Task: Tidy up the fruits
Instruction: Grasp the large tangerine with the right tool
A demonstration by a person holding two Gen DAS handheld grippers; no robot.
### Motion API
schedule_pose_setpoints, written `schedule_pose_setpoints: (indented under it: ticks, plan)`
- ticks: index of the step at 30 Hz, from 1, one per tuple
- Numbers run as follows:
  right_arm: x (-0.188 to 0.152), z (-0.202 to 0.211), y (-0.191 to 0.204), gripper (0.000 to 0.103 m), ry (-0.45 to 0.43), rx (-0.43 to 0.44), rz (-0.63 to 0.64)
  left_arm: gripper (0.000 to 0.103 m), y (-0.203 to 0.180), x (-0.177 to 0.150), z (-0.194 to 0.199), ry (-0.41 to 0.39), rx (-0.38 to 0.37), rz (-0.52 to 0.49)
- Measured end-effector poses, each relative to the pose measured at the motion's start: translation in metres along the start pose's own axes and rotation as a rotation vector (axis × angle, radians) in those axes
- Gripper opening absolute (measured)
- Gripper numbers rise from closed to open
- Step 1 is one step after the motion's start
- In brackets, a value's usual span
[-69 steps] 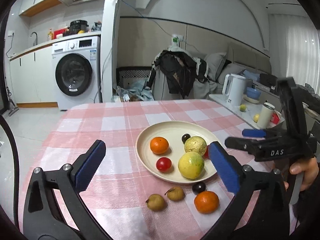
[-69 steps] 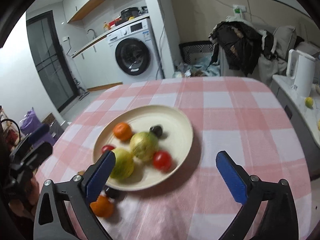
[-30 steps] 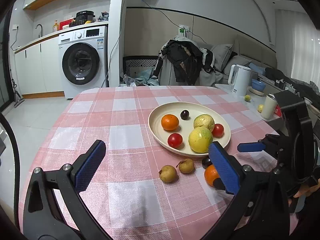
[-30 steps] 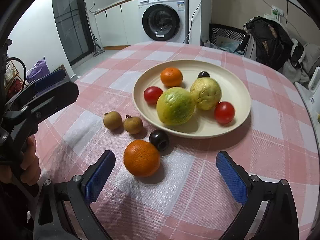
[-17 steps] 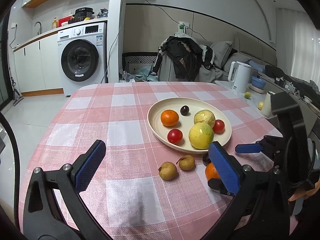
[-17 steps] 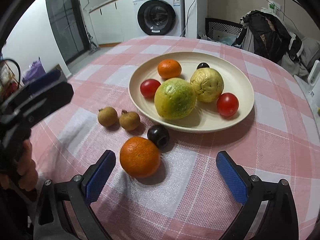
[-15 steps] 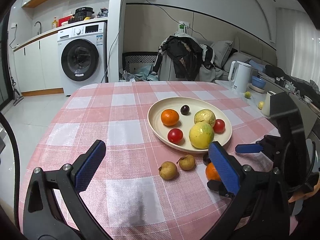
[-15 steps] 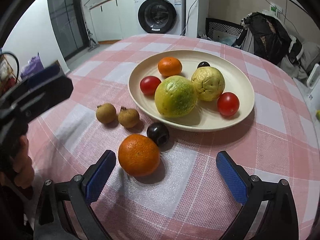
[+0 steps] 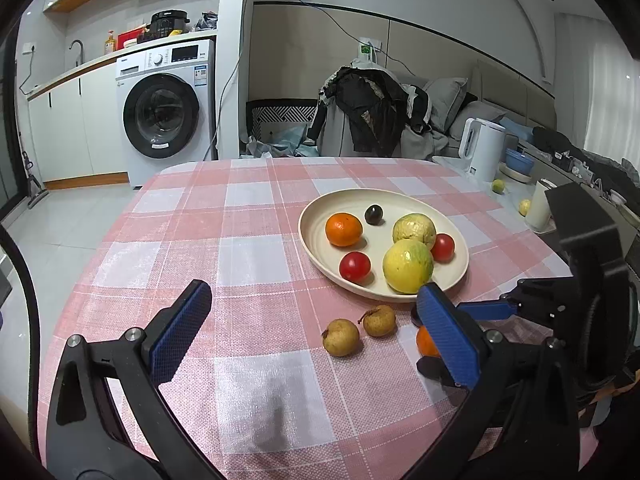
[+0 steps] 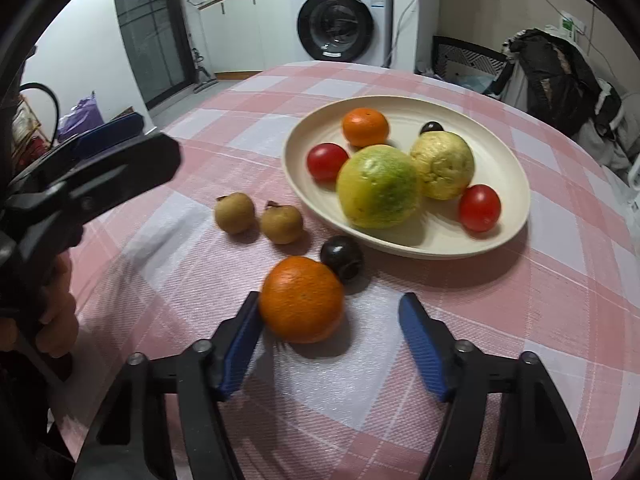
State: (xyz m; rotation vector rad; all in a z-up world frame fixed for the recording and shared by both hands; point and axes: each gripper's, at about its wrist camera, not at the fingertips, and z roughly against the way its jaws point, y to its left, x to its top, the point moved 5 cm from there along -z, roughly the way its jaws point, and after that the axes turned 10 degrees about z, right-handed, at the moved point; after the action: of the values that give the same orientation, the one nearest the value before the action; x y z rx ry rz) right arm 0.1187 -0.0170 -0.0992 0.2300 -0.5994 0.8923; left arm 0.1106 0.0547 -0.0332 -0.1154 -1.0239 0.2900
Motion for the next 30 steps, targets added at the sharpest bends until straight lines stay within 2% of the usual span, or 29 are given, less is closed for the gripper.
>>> schedule_pose_setpoints:
  ticks: [7,15,21,23,28,30]
  plan:
    - [0.000,0.007,0.008,0.041,-0.025,0.051,0.009,0.103,-0.002,-0.003,-0.004,0.011,0.002,-0.011]
    - [0.001,0.016,0.008,0.039,-0.047,0.047,0.029,0.103,-0.007,-0.007,-0.006,0.029,-0.002,-0.029]
    - [0.007,0.037,-0.010,0.039,-0.102,0.028,-0.010,0.103,-0.013,-0.012,-0.011,0.064,-0.004,-0.059]
    - [0.008,0.043,-0.019,0.039,-0.117,0.017,-0.033,0.103,-0.015,-0.016,-0.015,0.090,-0.006,-0.071]
    - [0.007,0.049,-0.032,0.039,-0.127,0.003,-0.064,0.103,-0.017,-0.029,-0.036,0.222,0.016,-0.096]
    - [0.007,0.048,-0.032,0.039,-0.123,0.000,-0.064,0.103,-0.015,-0.032,-0.041,0.242,0.026,-0.088]
